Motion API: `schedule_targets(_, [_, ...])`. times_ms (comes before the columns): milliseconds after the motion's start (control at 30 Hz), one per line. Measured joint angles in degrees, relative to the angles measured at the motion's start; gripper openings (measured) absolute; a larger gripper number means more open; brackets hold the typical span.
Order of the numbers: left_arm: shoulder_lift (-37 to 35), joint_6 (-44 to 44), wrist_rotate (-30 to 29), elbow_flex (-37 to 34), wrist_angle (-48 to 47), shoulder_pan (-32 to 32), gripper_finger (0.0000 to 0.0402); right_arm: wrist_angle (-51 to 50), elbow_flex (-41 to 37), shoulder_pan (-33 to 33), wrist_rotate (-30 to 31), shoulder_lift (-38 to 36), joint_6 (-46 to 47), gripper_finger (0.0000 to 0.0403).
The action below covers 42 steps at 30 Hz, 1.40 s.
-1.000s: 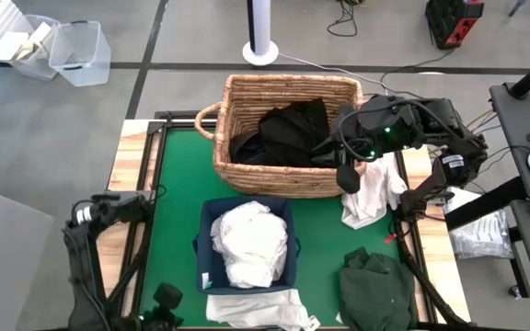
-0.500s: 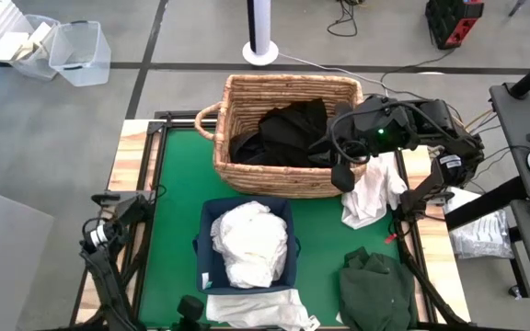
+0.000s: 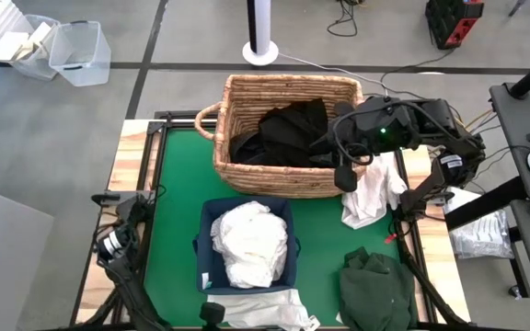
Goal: Sort clothes
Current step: Put the bottom white shorts into the blue laundry organizer
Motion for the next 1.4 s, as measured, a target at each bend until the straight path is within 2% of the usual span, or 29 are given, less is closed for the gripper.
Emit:
schedule_targets(233, [1.2, -5.8, 0.3, -0.2, 0.1, 1.7, 0.0000, 0.0, 0.0, 0.0, 0.0, 0.0, -0.5, 0.0131])
schedule_targets(700, [3.4, -7.8, 0.5, -0.2, 0.2, 4.6, 0.0005, 0.0, 0.0, 0.0, 0.0, 0.0, -1.4, 0.0122])
schedule_targets(833, [3.4, -7.4, 0.0, -0.5, 0.3, 4.6, 0.0027, 0.0, 0.0, 0.0, 0.0, 0.0, -1.4, 0.0131])
schedule_targets(1033, [3.4, -9.4, -0.4, -1.6, 0.4, 4.6, 0.0084, 0.0, 0.0, 0.0, 0.0, 0.0, -1.4, 0.0137])
schedule_targets(1167, [3.4, -10.2, -1.1, -3.8, 4.4, 4.6, 0.0114, 0.0, 0.0, 0.0, 0.0, 0.0, -1.4, 0.0132])
schedule_targets(1400, [3.4, -10.3, -1.7, -6.0, 7.0, 4.7, 0.0125, -0.1, 0.0, 0.0, -0.1, 0.0, -2.3, 0.0126])
